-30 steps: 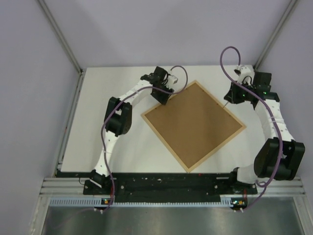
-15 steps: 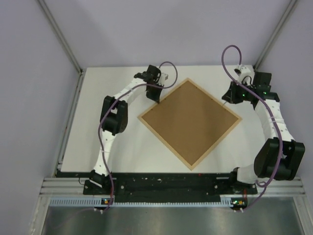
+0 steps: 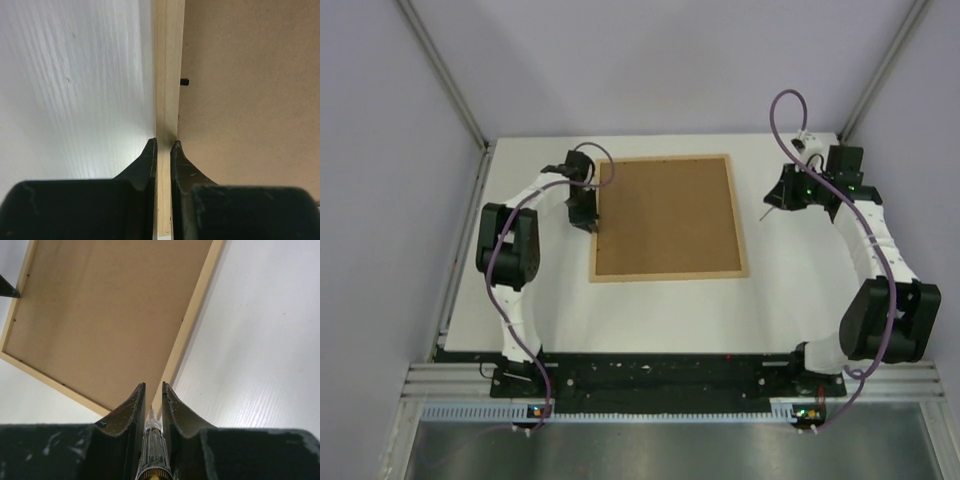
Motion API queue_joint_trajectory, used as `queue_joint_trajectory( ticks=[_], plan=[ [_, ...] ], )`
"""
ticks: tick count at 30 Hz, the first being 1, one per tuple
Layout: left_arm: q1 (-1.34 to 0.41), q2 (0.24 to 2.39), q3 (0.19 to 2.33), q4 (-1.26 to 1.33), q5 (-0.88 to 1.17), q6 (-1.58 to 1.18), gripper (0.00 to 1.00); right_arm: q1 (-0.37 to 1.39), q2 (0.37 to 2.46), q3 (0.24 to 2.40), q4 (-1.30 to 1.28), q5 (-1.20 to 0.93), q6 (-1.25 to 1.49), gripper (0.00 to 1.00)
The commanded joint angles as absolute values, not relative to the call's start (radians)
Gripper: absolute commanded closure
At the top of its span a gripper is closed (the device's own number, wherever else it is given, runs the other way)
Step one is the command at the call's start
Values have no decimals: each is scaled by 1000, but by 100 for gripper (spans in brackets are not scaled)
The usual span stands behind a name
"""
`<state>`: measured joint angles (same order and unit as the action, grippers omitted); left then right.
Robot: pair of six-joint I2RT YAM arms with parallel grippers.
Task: Take the photo out of the frame
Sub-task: Adjust the photo frame at the center of the board, then adjust the screwdriver.
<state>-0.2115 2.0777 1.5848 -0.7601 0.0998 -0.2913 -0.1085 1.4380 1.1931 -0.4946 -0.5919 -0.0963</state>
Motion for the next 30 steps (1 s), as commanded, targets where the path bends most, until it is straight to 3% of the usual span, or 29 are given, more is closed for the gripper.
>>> queue_joint_trajectory(
  ticks=[1,6,8,10,12,15,19,22,30],
  plan=[
    [-267,2028,1494,-753,77,-301,100,-66,1446,1250,-443,-584,-61,100],
    [-264,2046,1541,-807,14,-281,100,-41,1473,1267,-436,-627,-37,100],
    [-255,2039,1584,-836,9,-281,84,-41,1485,1278,-434,-672,-22,100],
    [-241,2005,1609,-836,9,-272,52,-40,1499,1285,-433,-730,-11,100],
    [-236,1964,1649,-838,9,-247,32,-38,1511,1292,-420,-771,24,100],
    [-235,1895,1695,-807,76,-187,19,-32,1529,1296,-376,-854,76,100],
    [-241,1812,1692,-660,493,-97,2,-6,1589,1308,-278,-1037,216,100],
    [-268,1805,1683,-514,760,-138,2,64,1620,1310,-189,-1133,302,100],
    [-434,1962,1795,-416,980,-244,2,127,1606,1149,438,-1244,737,100]
  ],
)
